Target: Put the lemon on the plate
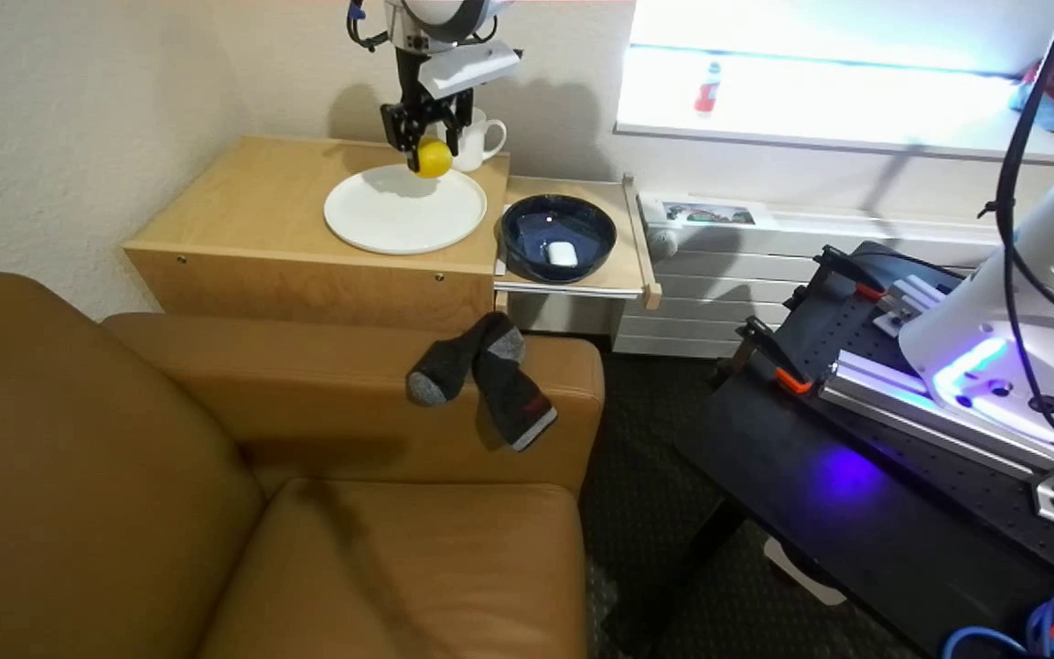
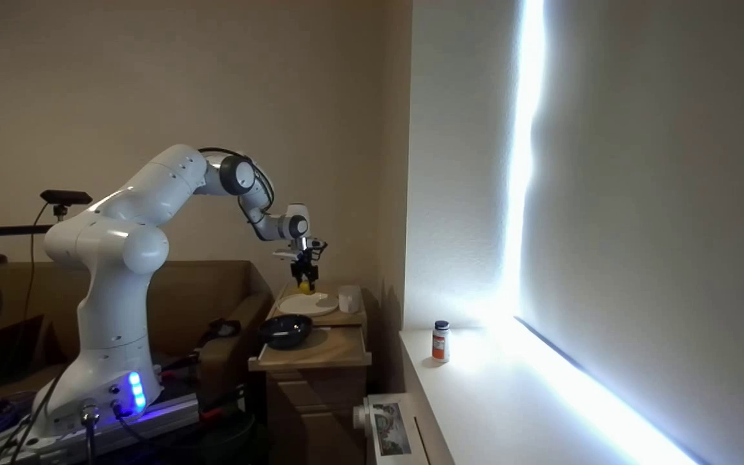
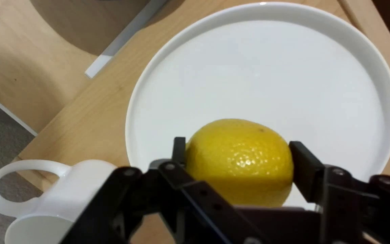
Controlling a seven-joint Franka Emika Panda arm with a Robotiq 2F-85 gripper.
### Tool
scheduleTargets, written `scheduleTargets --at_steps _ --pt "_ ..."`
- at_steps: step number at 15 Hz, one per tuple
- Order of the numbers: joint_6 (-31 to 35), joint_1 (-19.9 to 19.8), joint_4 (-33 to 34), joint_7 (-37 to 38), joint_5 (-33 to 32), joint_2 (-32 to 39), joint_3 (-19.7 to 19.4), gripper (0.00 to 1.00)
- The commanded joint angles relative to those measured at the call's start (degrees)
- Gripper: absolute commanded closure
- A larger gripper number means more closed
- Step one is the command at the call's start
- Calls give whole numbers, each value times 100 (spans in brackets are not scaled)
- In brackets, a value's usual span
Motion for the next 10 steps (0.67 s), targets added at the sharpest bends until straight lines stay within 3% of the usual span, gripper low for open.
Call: scheduleTargets --at_steps 1,10 --pt "-33 25 148 -8 -13 149 -48 50" --pt "325 70 719 -65 92 891 20 50"
